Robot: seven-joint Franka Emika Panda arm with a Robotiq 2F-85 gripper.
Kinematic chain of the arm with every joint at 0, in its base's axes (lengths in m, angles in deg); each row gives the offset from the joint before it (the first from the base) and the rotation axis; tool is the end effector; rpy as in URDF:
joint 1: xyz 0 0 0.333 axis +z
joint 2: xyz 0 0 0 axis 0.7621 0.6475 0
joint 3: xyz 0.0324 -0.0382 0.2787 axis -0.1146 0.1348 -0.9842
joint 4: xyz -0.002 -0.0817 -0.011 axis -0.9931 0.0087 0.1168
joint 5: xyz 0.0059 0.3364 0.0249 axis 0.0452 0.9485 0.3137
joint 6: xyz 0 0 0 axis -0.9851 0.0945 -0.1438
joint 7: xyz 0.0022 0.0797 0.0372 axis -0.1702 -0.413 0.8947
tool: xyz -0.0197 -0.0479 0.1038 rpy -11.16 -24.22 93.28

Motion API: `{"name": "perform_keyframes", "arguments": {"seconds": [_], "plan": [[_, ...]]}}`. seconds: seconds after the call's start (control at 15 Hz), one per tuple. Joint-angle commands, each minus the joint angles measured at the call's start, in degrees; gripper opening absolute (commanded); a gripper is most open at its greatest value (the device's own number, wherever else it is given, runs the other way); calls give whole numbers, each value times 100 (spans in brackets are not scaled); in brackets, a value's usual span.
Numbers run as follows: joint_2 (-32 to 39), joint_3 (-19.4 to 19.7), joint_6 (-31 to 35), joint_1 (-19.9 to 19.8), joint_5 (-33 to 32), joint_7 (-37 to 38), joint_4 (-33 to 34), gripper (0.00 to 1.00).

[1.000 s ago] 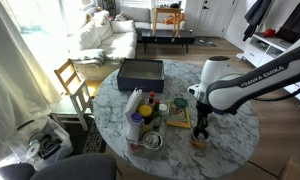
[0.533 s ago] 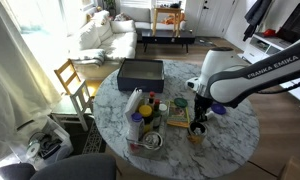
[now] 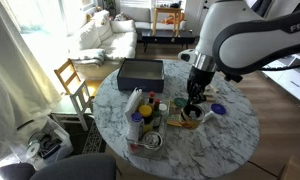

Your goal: Remove the white bottle from the fridge box, then put the far right container and the left container in it

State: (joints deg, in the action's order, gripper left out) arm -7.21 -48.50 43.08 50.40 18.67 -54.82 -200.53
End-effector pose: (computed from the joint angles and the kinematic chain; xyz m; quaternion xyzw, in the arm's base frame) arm 0.5008 0.0716 0.3830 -0.8802 -0.4737 -0.0253 0.0158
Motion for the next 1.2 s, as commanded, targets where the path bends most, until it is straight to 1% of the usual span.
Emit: {"name": "perform_keyframes", "arguments": {"seconds": [0.0, 0.33, 0.67, 1.13], "plan": [[183, -109, -203, 331, 147, 55, 524, 3], [718, -231, 234, 558, 227, 371, 788, 3], [1141, -312, 466, 546, 407, 700, 1081, 3], [1402, -308, 822, 714, -132, 1588, 1196, 3]]}}
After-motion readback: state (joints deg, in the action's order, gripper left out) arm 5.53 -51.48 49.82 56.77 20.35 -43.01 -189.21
